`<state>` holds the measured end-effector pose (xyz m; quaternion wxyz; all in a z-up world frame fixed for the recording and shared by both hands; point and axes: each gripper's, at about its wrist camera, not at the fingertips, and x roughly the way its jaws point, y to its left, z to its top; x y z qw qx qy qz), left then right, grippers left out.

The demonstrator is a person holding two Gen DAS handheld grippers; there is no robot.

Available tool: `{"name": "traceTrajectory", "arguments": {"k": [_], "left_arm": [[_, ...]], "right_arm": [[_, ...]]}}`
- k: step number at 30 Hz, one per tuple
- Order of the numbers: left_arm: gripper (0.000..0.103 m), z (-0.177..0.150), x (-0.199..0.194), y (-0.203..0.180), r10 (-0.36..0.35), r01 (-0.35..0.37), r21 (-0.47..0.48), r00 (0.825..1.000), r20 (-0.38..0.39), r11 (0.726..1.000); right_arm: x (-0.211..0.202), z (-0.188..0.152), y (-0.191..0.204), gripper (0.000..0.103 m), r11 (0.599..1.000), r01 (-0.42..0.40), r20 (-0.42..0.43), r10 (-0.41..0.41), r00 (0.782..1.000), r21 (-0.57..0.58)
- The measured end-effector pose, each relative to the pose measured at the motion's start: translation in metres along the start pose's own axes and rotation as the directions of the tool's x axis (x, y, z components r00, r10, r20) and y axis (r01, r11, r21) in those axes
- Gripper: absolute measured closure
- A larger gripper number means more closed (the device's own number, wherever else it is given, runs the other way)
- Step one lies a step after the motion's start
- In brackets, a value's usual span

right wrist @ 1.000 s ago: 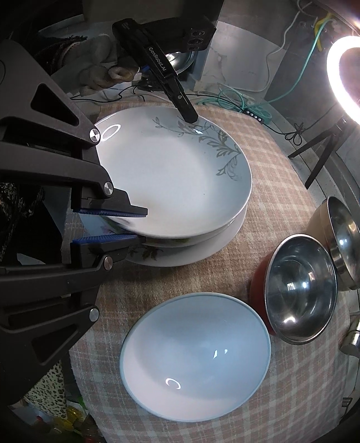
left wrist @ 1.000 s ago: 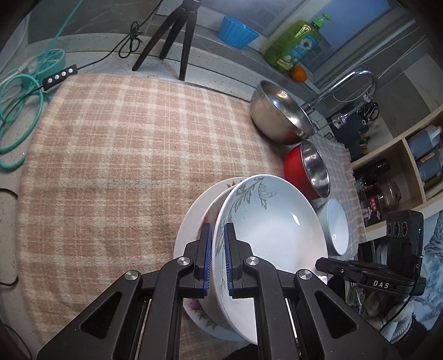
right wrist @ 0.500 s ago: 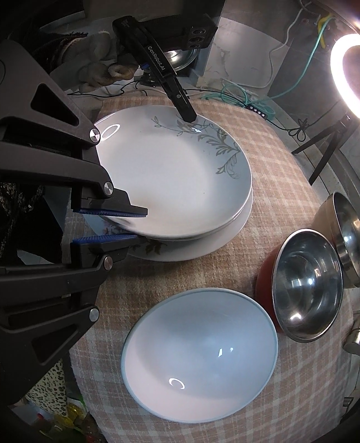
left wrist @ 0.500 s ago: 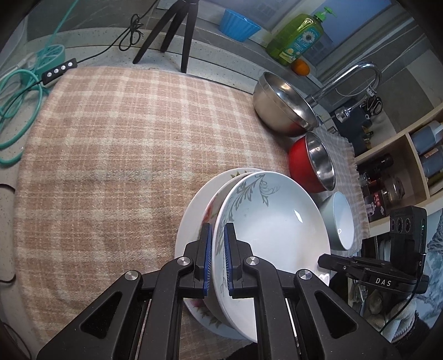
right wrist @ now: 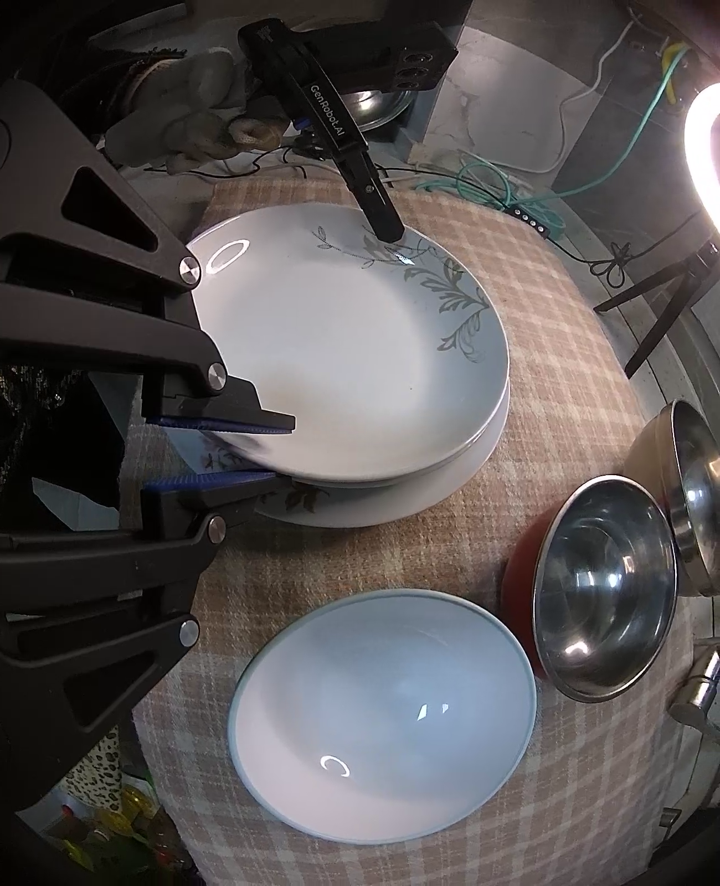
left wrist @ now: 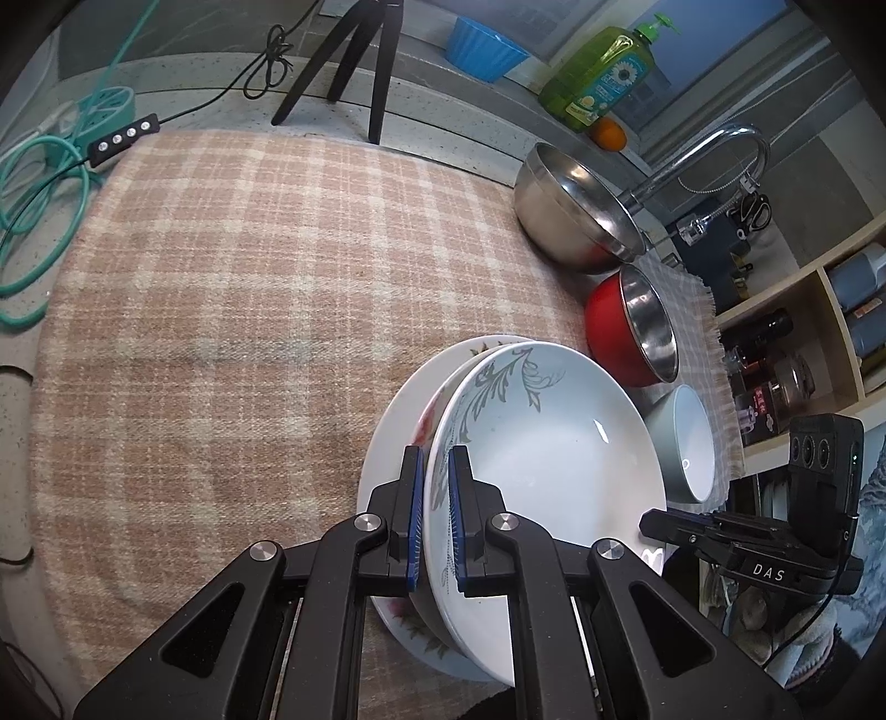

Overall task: Organize plates and bowls
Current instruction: 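Lower the grey-leaf plate onto the flowered plate stack with both grippers, then open both grippers and lift them away from the plate stack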

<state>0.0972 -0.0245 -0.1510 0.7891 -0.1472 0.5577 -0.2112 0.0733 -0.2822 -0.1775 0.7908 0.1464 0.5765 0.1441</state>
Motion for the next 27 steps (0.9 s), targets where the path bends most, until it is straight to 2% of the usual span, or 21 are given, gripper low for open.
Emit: {"name": "traceTrajectory", "arguments": {"k": [12, 16, 21, 27], "left_arm": [[0.096, 0.000, -0.002, 0.002, 0.004, -0.004, 0.000, 1.000, 0.006, 1.000], [0.096, 0.000, -0.002, -0.002, 0.026, -0.026, 0.031, 1.000, 0.003, 0.999], [0.095, -0.001, -0.002, -0.004, 0.031, -0.031, 0.043, 1.000, -0.003, 0.999], [0.093, 0.001, -0.002, -0.005, 0.030, -0.030, 0.048, 1.000, -0.006, 0.998]], "right_arm": [[-0.001, 0.002, 0.001, 0.088, 1.000, 0.015, 0.004, -0.015, 1.000, -0.018], [-0.001, 0.001, 0.002, 0.087, 1.000, 0.013, 0.006, -0.013, 1.000, -0.018], [-0.005, 0.004, 0.001, 0.074, 1.000, 0.010, 0.020, -0.010, 1.000, -0.013], [-0.013, 0.005, -0.001, 0.074, 1.000, 0.007, 0.038, -0.007, 0.999, -0.006]]}}
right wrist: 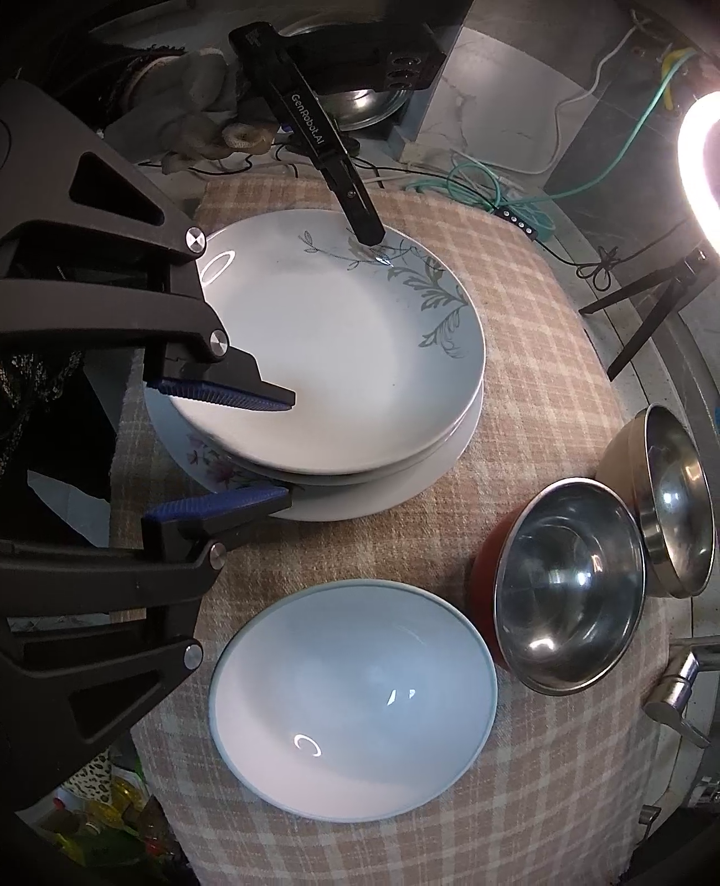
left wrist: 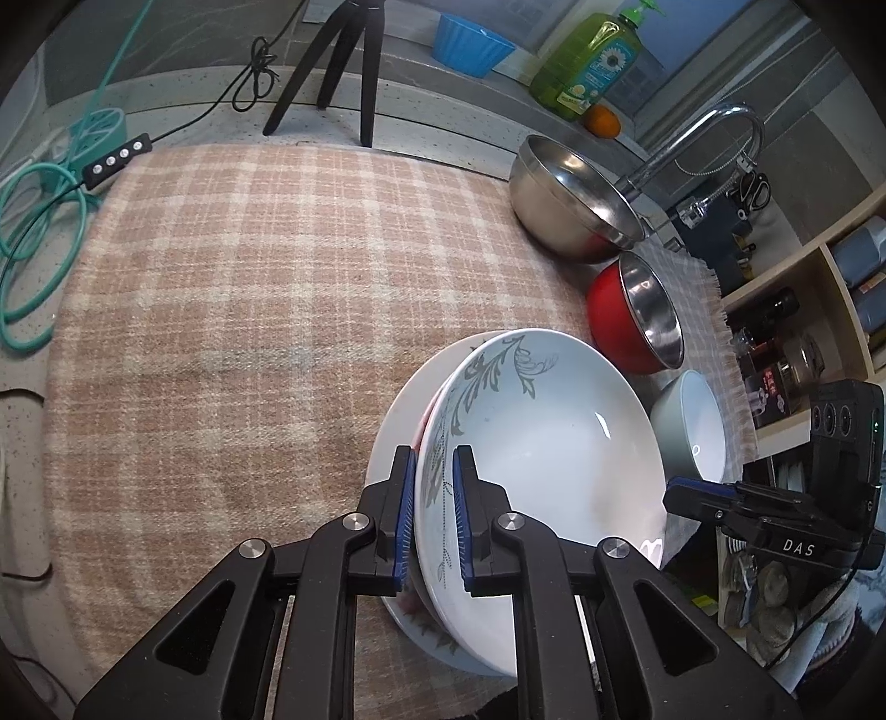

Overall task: Organize plates and bowls
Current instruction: 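Open both grippers and lift them away from the plate stack, then move both grippers to the plain steel bowl and close on its rim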

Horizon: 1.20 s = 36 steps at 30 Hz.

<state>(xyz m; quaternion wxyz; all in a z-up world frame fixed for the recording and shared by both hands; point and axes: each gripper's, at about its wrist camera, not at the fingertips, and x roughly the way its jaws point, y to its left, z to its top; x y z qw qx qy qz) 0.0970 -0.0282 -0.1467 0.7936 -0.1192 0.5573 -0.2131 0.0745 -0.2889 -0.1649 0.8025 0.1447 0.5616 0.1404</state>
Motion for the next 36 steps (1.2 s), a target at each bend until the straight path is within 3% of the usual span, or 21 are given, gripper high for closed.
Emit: {"name": "traceTrajectory", "arguments": {"k": [12, 26, 29, 36], "left_arm": [[0.087, 0.007, -0.014, -0.002, -0.029, 0.029, -0.008, 0.999, 0.029, 1.000], [0.087, 0.034, -0.031, -0.035, -0.055, 0.051, 0.046, 0.994, 0.095, 0.998], [0.082, 0.042, -0.032, -0.038, -0.061, 0.058, 0.039, 0.993, 0.105, 0.998], [0.081, 0.071, -0.019, -0.044, -0.073, 0.071, 0.022, 0.989, 0.125, 0.997]], "right_arm": [[-0.019, 0.005, 0.012, 0.073, 0.999, -0.018, 0.049, 0.019, 0.999, -0.028], [-0.066, 0.032, 0.007, 0.072, 0.997, -0.061, 0.161, 0.067, 0.985, -0.047], [-0.078, 0.043, 0.002, 0.054, 0.997, -0.062, 0.200, 0.069, 0.977, -0.042], [-0.092, 0.078, -0.019, 0.052, 0.995, -0.101, 0.255, 0.092, 0.963, 0.025]]}}
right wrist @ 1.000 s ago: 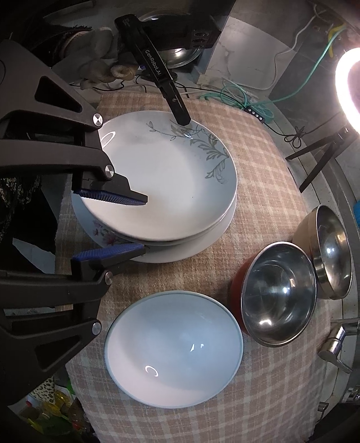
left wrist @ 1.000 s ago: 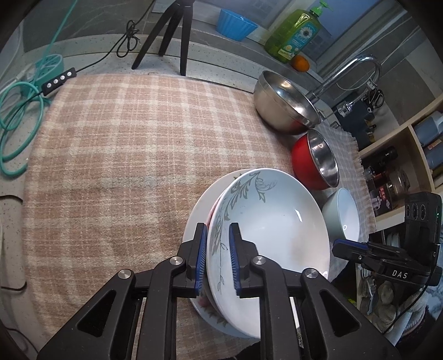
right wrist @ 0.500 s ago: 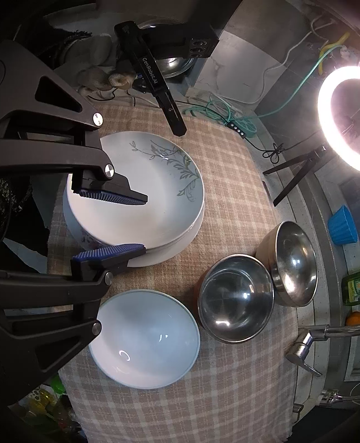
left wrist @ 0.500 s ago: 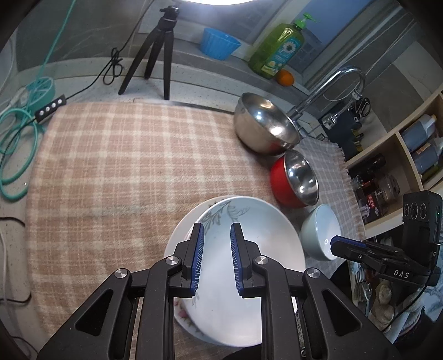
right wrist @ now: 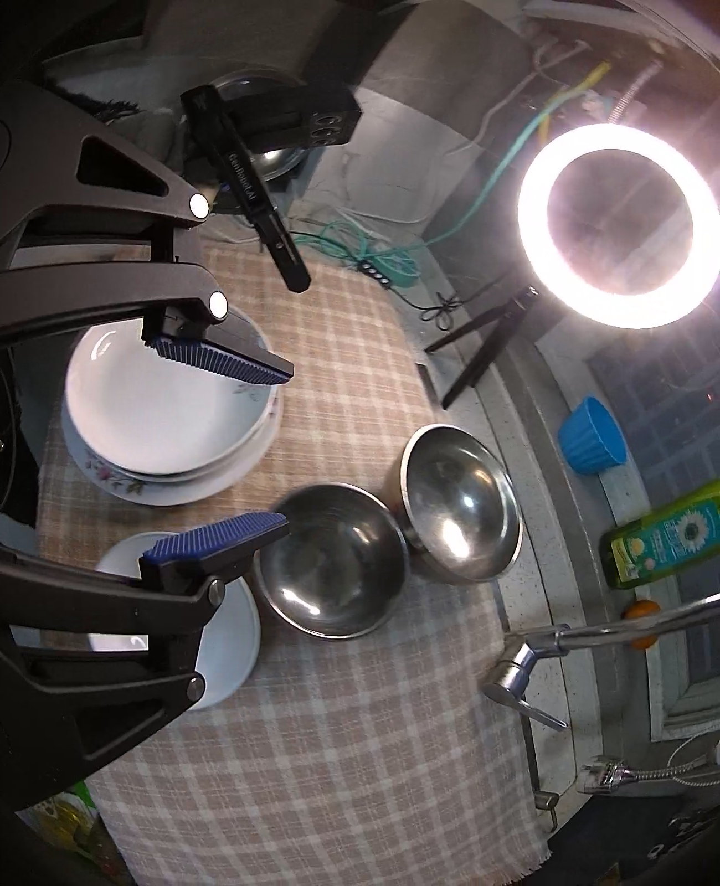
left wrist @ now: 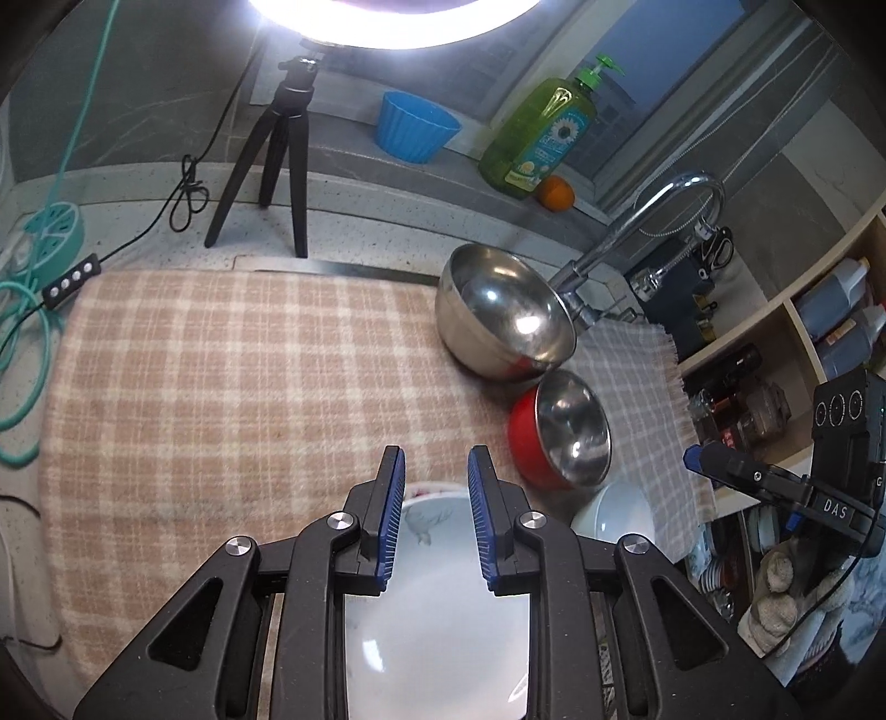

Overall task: Organize plates and bowls
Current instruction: 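Move both grippers to the plain steel bowl and close on its rim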

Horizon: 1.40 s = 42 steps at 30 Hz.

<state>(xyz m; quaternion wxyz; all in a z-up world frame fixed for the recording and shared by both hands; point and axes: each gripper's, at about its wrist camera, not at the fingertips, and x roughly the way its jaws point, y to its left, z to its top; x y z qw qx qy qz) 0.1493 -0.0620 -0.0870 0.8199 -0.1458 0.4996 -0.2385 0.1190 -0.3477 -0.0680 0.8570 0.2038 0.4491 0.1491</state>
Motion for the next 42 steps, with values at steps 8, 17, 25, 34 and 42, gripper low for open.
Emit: {"name": "traceTrajectory", "arguments": {"k": [8, 17, 25, 34, 42], "left_arm": [[0.081, 0.040, 0.032, -0.001, -0.030, 0.030, -0.023, 0.999, -0.016, 0.999], [0.081, 0.084, 0.074, -0.003, -0.034, 0.034, -0.015, 0.998, -0.049, 0.999], [0.081, 0.110, 0.109, 0.002, -0.051, 0.048, -0.036, 0.995, -0.090, 0.998], [0.081, 0.118, 0.133, 0.000, -0.050, 0.047, -0.027, 0.990, -0.135, 0.999], [0.081, 0.119, 0.150, -0.004, -0.039, 0.038, -0.006, 0.985, -0.171, 0.999]], "right_arm": [[0.027, 0.036, -0.023, 0.053, 0.995, 0.025, 0.014, -0.027, 1.000, 0.096], [0.056, 0.066, -0.047, 0.053, 0.974, 0.072, 0.028, -0.080, 0.996, 0.213], [0.083, 0.084, -0.062, 0.053, 0.955, 0.104, 0.010, -0.111, 0.994, 0.279], [0.107, 0.093, -0.076, 0.060, 0.943, 0.147, -0.022, -0.147, 0.989, 0.300], [0.123, 0.097, -0.079, 0.075, 0.943, 0.172, -0.051, -0.164, 0.985, 0.284]]}}
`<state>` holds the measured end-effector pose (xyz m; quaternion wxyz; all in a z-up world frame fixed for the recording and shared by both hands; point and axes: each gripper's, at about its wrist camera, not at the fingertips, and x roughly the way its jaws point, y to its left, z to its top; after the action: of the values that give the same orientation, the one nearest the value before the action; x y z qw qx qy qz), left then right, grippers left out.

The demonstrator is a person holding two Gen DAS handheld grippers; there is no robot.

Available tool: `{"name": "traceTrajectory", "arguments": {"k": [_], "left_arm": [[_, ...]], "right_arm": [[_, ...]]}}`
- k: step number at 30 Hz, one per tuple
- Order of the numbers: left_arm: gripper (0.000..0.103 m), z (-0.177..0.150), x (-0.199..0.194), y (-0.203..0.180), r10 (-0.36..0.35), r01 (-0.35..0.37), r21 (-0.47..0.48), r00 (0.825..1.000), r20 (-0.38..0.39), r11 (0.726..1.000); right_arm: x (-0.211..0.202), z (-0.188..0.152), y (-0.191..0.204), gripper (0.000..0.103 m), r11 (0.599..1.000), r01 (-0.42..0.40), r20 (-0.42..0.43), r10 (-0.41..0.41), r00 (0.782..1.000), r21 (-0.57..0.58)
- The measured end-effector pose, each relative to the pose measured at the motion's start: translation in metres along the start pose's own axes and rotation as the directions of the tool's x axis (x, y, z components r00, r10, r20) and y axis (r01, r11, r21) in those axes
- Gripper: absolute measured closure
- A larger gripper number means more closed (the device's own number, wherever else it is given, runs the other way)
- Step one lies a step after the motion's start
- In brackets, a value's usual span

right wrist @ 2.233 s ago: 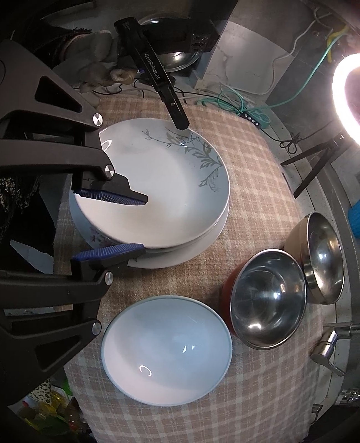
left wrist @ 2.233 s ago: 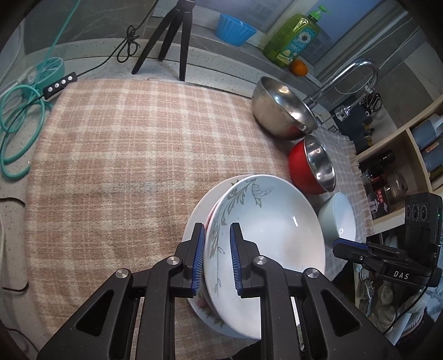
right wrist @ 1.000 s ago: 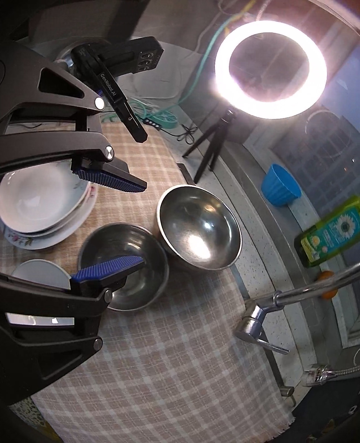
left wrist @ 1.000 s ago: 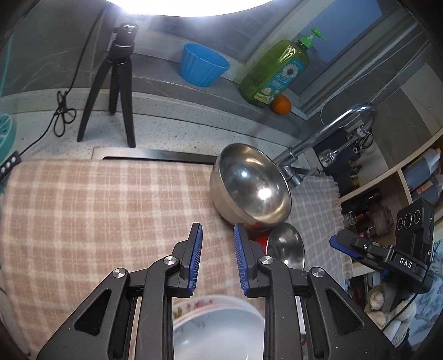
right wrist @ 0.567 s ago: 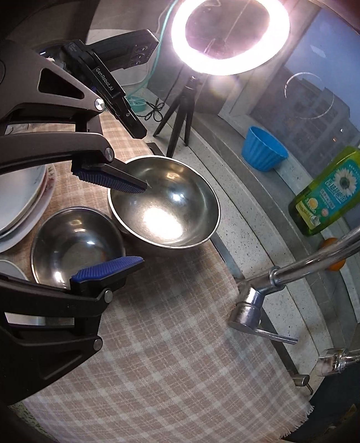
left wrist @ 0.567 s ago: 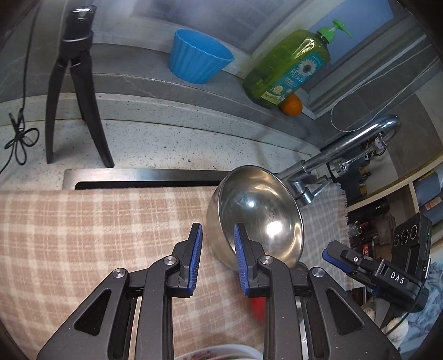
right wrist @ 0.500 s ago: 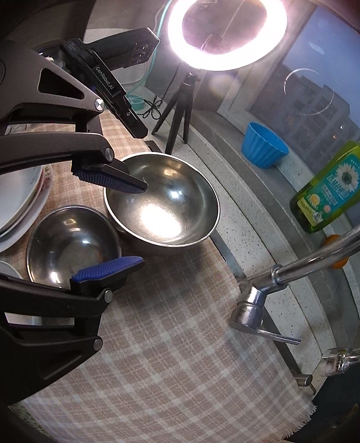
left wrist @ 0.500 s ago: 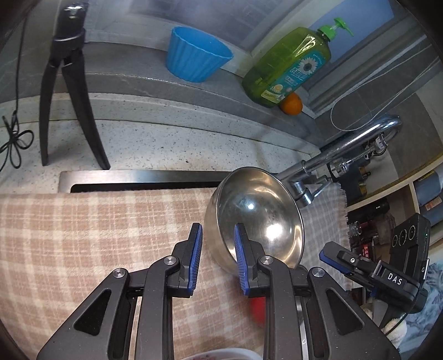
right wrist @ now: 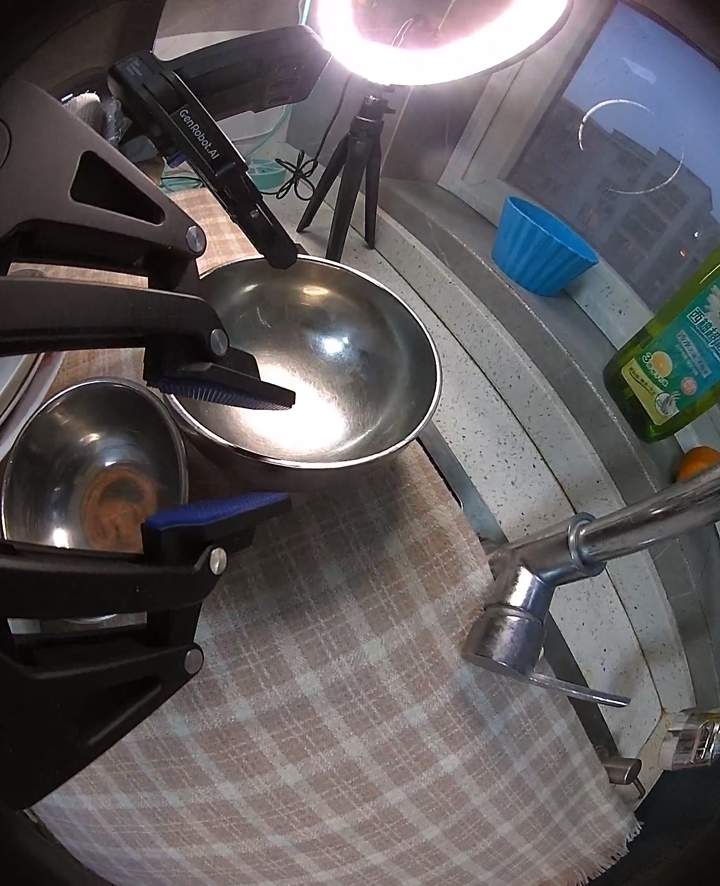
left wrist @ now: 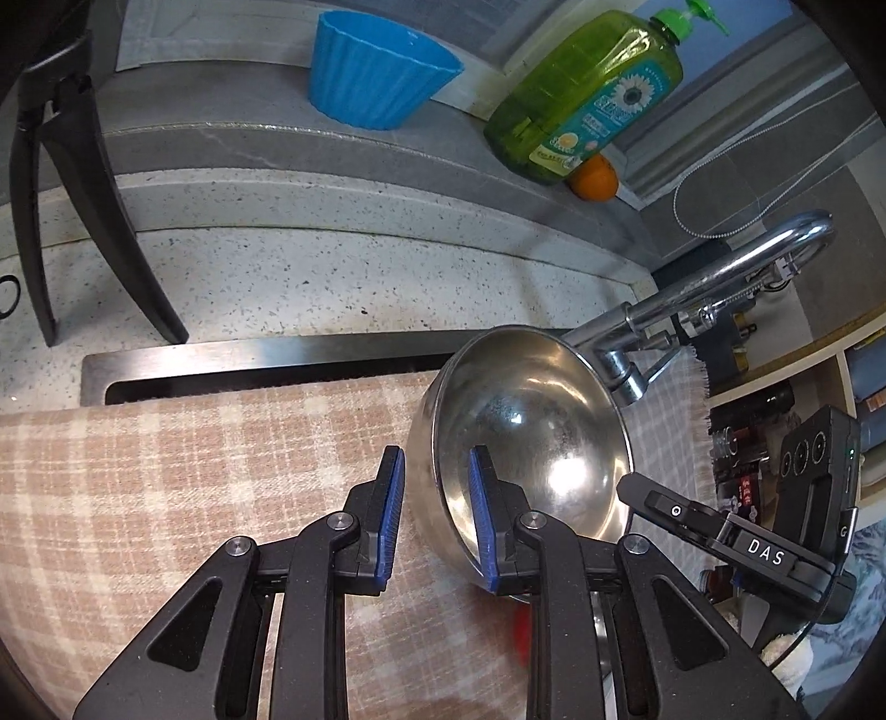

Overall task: Organize plates and bowls
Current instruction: 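Move both grippers to the plain steel bowl and close on its rim, then lift the plain steel bowl and carry it beside the plate stack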

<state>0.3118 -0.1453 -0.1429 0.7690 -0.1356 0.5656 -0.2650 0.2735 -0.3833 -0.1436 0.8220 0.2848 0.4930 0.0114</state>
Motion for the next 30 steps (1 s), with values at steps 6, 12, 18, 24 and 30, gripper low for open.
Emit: {"name": "traceTrajectory", "arguments": {"k": [6, 12, 18, 24, 30], "left_arm": [[0.085, -0.002, 0.010, -0.005, 0.007, -0.007, 0.016, 1.000, -0.011, 1.000], [0.089, -0.002, 0.011, -0.005, 0.015, -0.015, 0.023, 1.000, -0.004, 1.000], [0.089, -0.007, 0.004, -0.006, 0.031, -0.031, 0.033, 0.999, 0.011, 0.999], [0.089, -0.014, -0.015, 0.002, 0.030, -0.030, 0.013, 0.999, 0.041, 0.999], [0.089, -0.026, -0.041, 0.017, 0.039, -0.038, -0.014, 0.996, 0.080, 0.999]], "right_arm": [[0.008, 0.003, -0.002, 0.085, 1.000, 0.021, -0.014, -0.021, 1.000, -0.004], [0.010, 0.003, -0.002, 0.088, 0.999, 0.030, -0.011, -0.031, 0.999, -0.017], [0.008, -0.001, 0.004, 0.088, 0.999, 0.028, -0.005, -0.029, 1.000, -0.040], [0.004, -0.009, 0.018, 0.088, 0.997, 0.007, -0.006, -0.008, 1.000, -0.080], [0.001, -0.025, 0.042, 0.088, 0.990, -0.021, -0.019, 0.019, 1.000, -0.142]]}}
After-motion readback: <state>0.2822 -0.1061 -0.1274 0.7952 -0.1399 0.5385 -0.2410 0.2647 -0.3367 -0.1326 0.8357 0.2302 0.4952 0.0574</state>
